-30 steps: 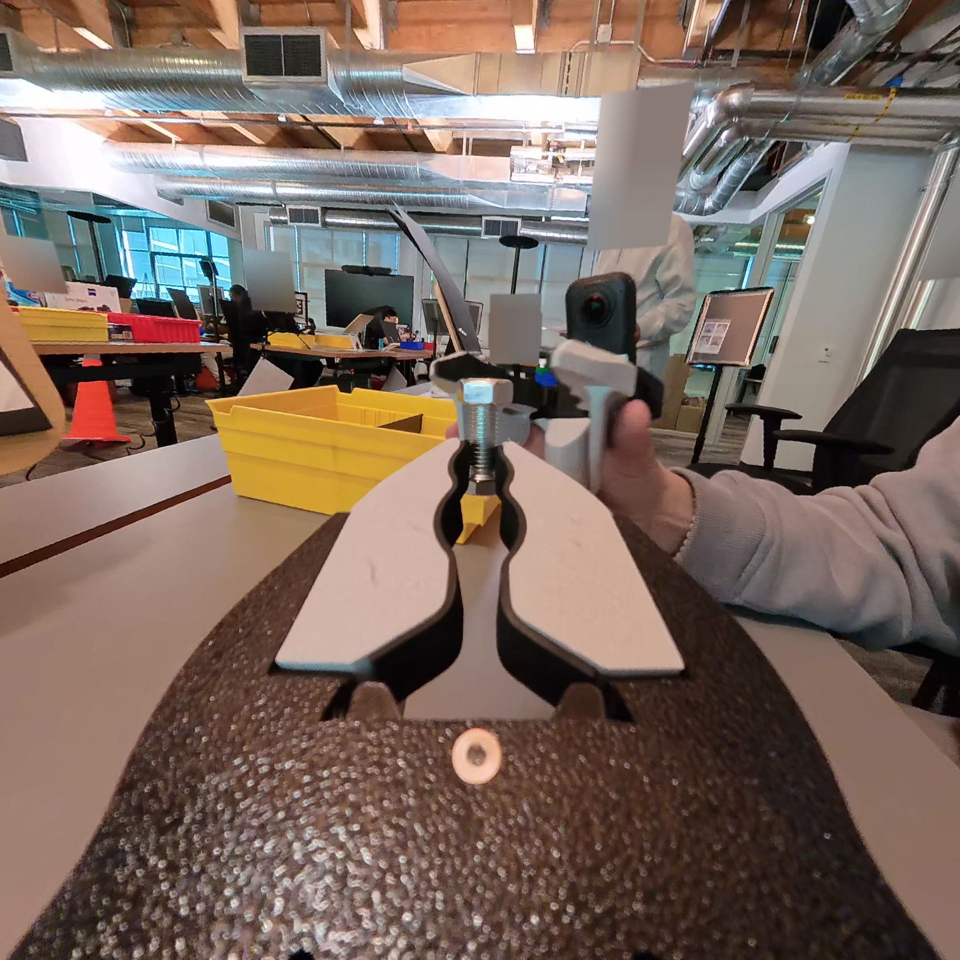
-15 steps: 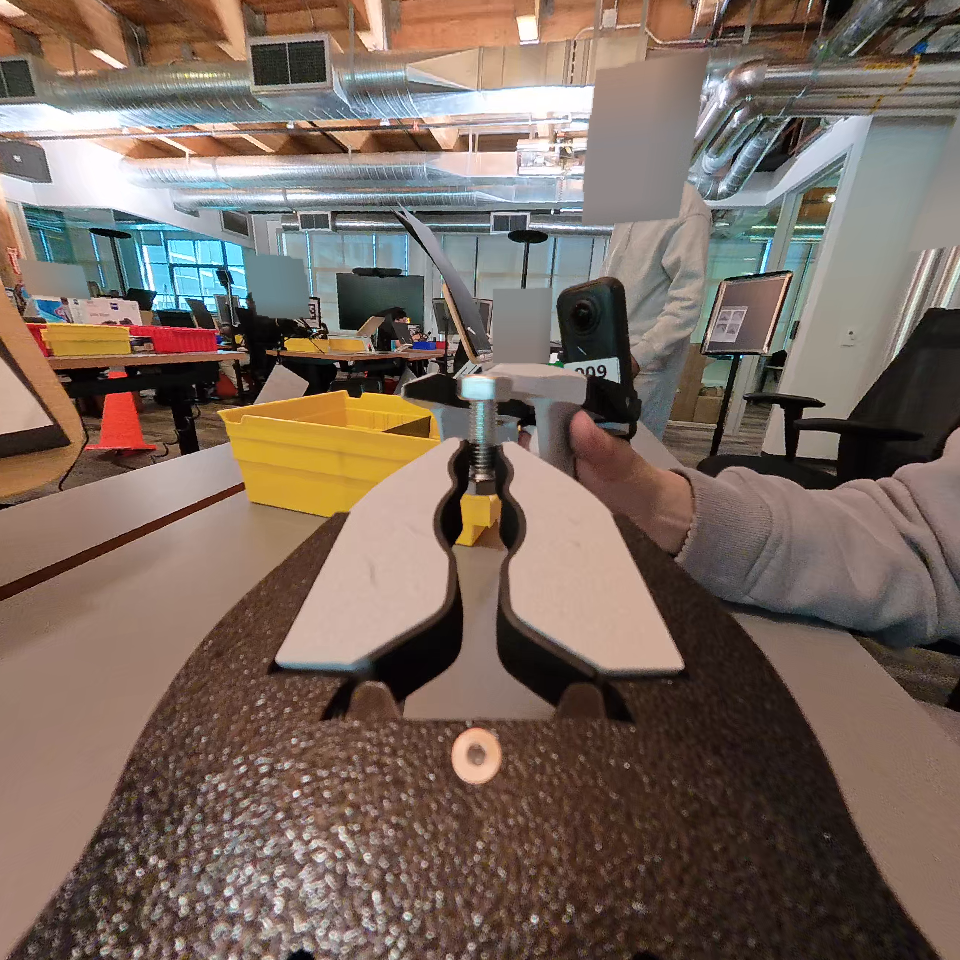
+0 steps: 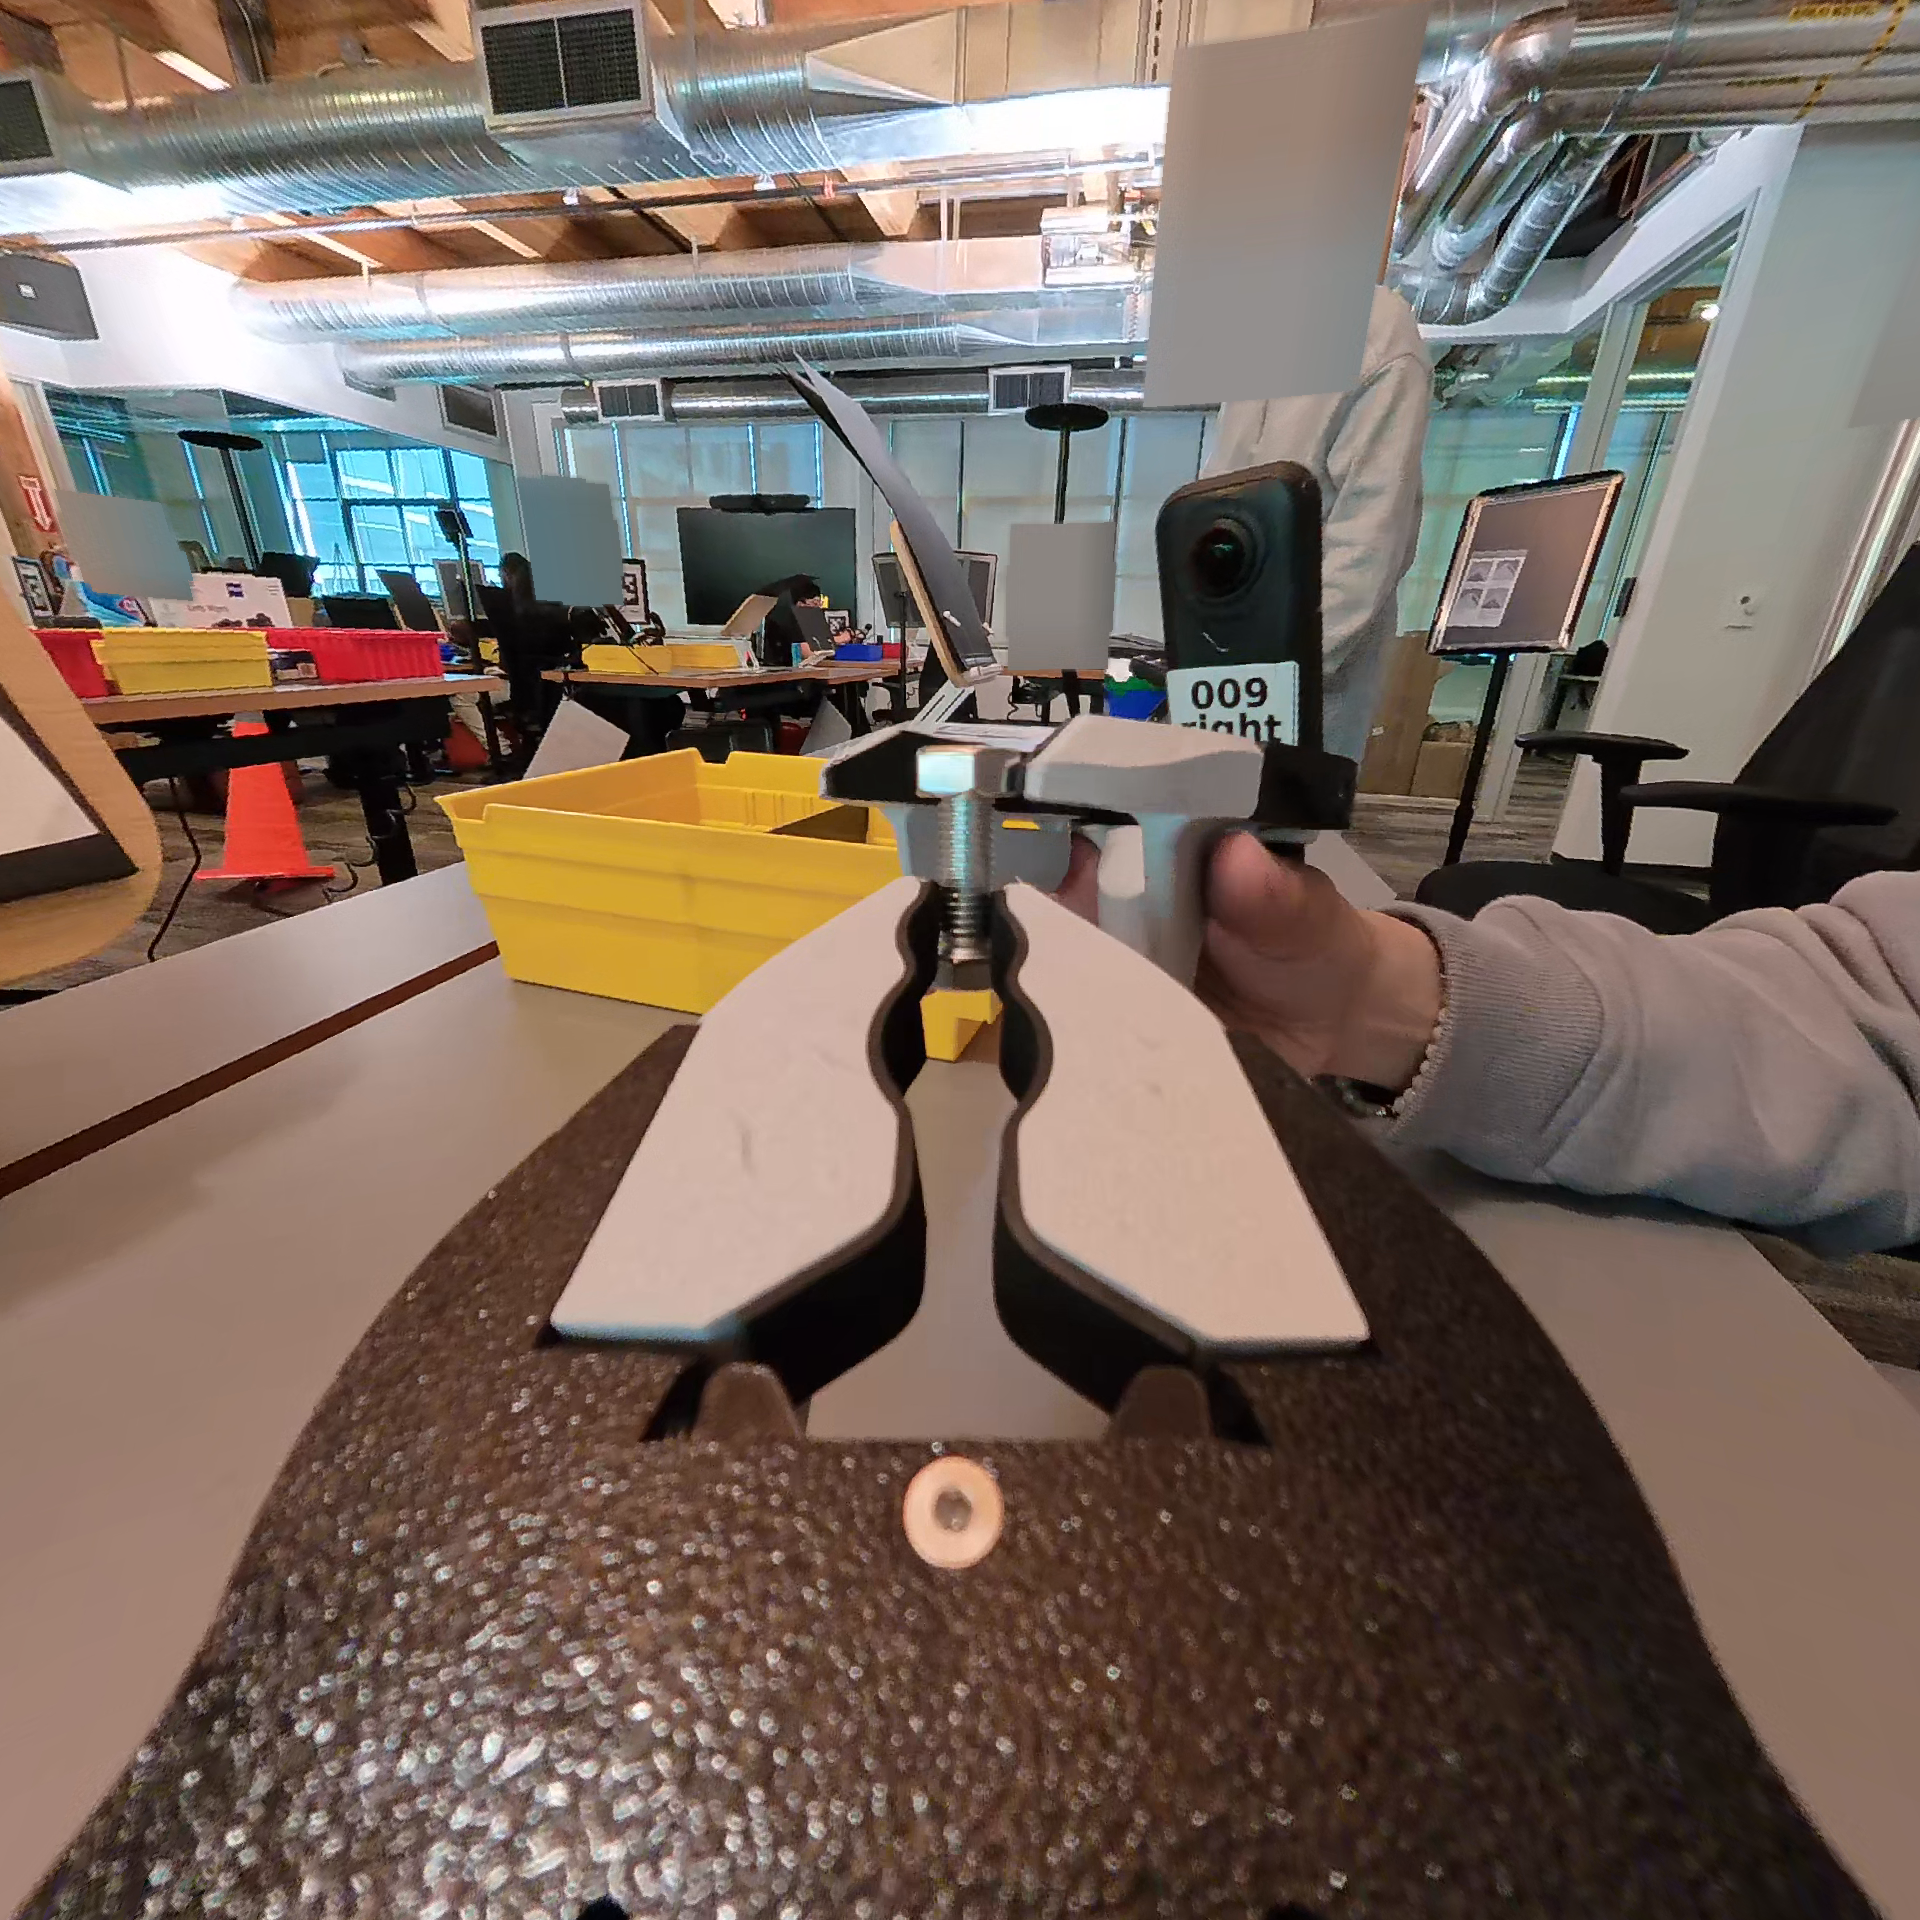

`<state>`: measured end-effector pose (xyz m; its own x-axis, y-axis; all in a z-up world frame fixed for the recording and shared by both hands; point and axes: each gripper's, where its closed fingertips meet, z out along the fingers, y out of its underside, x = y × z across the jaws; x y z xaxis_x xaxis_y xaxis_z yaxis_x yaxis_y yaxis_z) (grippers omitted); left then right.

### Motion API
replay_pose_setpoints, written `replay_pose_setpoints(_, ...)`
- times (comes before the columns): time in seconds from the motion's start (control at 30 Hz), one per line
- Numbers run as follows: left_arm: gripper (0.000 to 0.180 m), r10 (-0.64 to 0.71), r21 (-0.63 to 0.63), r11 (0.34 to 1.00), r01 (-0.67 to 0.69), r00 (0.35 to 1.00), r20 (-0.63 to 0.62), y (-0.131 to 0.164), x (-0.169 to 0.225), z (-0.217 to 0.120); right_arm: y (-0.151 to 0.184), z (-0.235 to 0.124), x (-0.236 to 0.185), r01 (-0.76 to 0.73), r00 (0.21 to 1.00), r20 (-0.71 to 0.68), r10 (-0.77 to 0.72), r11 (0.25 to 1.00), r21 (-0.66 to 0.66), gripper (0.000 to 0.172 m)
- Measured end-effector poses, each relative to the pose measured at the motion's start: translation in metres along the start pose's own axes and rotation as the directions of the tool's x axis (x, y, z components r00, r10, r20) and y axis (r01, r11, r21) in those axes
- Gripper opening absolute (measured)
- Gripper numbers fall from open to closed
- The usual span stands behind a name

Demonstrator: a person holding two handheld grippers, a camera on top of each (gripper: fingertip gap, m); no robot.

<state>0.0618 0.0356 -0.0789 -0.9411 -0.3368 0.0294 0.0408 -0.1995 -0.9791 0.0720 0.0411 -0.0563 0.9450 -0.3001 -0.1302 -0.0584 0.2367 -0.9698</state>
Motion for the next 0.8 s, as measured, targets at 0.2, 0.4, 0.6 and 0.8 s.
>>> replay_pose_setpoints(0.2,0.008,-0.012,0.022,1.000,0.012,1.000,0.006,-0.003,-0.003,-0.004,-0.012,-0.010,0.008,-0.048,0.999,0.025,0.047,0.998,0.043,0.037)
replay_pose_setpoints(0.4,0.008,0.012,-0.010,1.000,-0.012,1.000,0.011,0.002,-0.001,-0.001,-0.002,0.002,-0.010,0.010,0.999,0.031,-0.010,1.000,0.001,0.040)
replay_pose_setpoints(0.6,0.008,0.019,-0.016,1.000,-0.019,0.999,0.038,0.003,-0.005,-0.001,0.001,0.004,-0.005,-0.002,1.000,-0.028,0.003,1.000,0.019,0.032)
replay_pose_setpoints(0.8,0.008,0.039,-0.027,0.999,-0.038,0.998,0.044,0.004,-0.004,0.000,0.000,0.003,-0.002,0.001,0.999,-0.044,0.000,1.000,0.020,0.031)
